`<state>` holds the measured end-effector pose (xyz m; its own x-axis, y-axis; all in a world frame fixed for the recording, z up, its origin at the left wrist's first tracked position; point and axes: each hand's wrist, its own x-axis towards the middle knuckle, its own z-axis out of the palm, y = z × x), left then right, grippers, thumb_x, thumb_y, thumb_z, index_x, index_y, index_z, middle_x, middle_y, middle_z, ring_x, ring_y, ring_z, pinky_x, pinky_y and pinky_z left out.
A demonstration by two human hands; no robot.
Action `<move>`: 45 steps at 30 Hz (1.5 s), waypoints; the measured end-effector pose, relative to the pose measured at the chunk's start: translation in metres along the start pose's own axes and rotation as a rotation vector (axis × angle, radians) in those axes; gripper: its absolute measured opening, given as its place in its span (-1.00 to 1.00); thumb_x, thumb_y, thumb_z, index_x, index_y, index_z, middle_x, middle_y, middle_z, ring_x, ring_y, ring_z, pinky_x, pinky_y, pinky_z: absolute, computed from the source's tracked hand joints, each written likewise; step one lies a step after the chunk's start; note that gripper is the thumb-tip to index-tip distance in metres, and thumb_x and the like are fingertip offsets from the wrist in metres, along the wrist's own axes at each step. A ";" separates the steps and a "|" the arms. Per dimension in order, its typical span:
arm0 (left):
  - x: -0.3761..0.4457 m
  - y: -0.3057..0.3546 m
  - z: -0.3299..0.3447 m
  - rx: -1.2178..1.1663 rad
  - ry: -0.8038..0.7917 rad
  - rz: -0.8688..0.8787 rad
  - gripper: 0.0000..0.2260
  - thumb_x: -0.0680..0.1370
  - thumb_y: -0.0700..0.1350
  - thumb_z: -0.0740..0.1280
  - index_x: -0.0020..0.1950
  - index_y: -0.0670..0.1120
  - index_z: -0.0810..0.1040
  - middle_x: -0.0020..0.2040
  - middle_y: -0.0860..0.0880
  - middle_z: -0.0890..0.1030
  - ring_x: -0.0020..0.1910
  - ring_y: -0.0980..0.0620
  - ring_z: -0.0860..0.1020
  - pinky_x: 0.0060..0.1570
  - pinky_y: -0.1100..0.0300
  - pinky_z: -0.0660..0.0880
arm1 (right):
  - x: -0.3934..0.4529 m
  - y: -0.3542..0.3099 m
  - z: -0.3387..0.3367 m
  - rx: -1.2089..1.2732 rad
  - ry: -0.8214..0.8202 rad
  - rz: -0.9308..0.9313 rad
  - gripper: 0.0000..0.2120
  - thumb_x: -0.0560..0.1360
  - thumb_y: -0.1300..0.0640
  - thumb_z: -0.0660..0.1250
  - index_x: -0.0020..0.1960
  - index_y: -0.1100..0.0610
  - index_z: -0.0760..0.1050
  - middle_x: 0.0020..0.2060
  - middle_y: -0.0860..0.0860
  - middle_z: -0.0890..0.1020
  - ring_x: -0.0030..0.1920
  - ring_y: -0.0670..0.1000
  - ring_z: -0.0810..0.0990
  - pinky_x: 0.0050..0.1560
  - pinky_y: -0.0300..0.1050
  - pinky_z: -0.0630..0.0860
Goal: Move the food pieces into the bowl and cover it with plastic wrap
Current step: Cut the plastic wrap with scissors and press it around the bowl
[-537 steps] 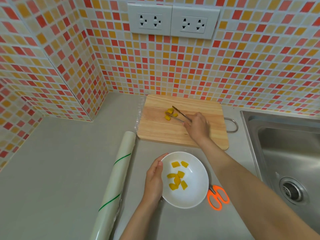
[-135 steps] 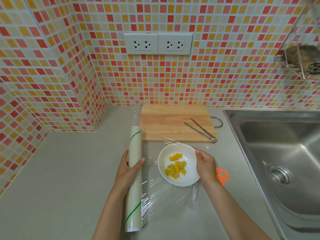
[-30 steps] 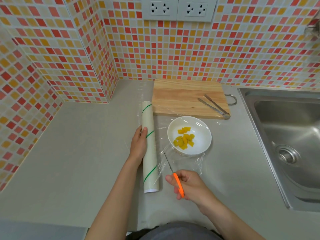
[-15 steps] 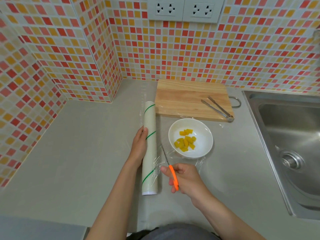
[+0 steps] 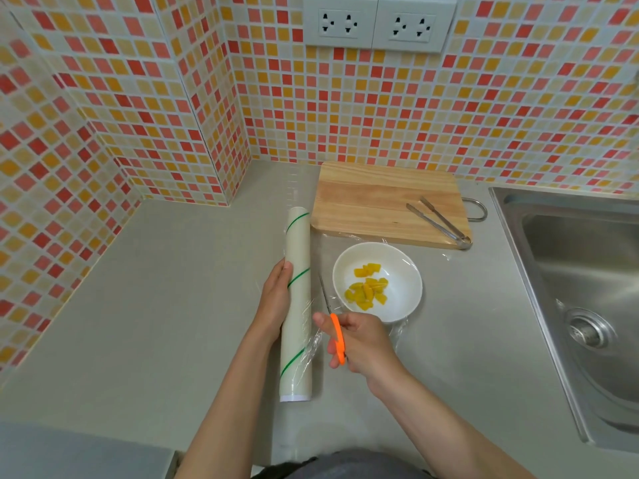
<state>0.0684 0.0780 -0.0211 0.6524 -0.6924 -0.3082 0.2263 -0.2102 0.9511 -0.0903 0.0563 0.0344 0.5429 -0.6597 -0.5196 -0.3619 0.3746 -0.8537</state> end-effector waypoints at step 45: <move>-0.017 0.024 -0.026 -0.036 -0.045 0.019 -0.66 0.63 -0.01 0.10 0.29 -0.13 0.46 0.22 -0.32 0.54 0.01 -0.16 0.54 0.04 -0.03 0.44 | 0.080 -0.077 0.006 0.130 -0.203 0.189 -0.44 0.26 -0.32 0.35 -0.15 0.21 0.50 -0.49 0.03 0.51 -0.58 -0.08 0.47 -0.69 -0.33 0.14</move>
<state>0.0817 0.1027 0.0059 0.6236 -0.7265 -0.2886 0.2405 -0.1730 0.9551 -0.0139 -0.0214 0.0586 0.6204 -0.4311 -0.6552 -0.3782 0.5673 -0.7315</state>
